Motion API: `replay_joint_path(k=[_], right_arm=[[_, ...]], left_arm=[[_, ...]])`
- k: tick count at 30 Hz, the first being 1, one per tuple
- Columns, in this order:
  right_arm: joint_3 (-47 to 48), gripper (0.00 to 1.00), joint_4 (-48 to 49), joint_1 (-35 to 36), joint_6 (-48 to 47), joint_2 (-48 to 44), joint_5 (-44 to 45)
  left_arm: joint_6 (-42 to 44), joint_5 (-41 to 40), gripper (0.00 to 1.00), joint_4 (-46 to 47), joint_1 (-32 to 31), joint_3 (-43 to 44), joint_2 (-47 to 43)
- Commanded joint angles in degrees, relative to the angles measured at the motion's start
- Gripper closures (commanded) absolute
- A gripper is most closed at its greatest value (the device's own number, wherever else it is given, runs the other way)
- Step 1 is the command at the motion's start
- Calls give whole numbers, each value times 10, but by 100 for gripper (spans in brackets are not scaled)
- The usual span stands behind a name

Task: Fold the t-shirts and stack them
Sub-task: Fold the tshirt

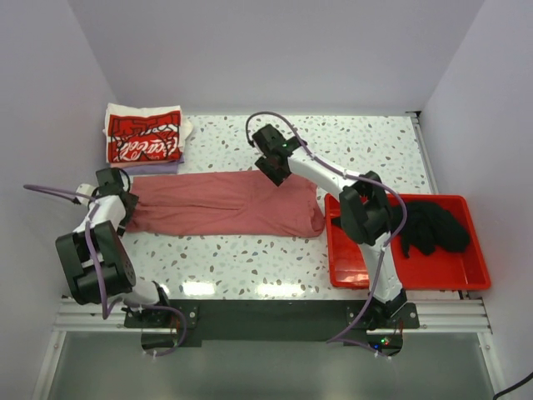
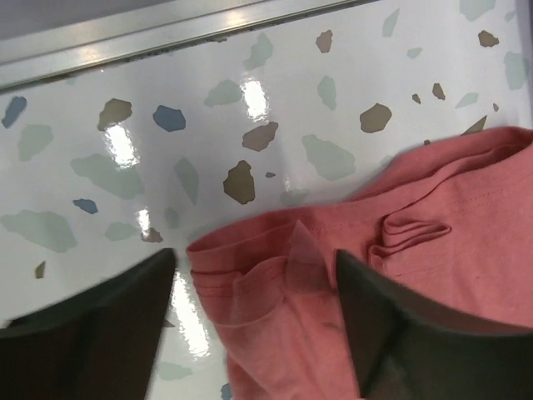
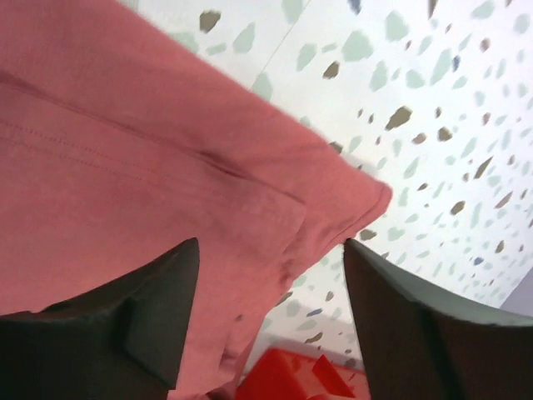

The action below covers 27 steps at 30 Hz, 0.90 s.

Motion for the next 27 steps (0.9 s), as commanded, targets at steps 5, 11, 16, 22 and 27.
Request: replay_joint_path(k=[5,11,16,22,27], right_arm=[[23,1,49,-6,13,-42,97],[-122,1,51,-5,155,-172,-26],[-265,1,123,-5,276,-257,-192],[-361,1,203,-3,377,-244,-323],[-349,1,180,-6,408,-199,-269]], left_arm=[[5,-11,0,-31,-2,44,-72],[28,51,0,-7,-42,41,-117],[35,58,0,21,-128,52,-102],[75,127,0,129,-171,41,-13],[100,116,0,104,-208,82,88]])
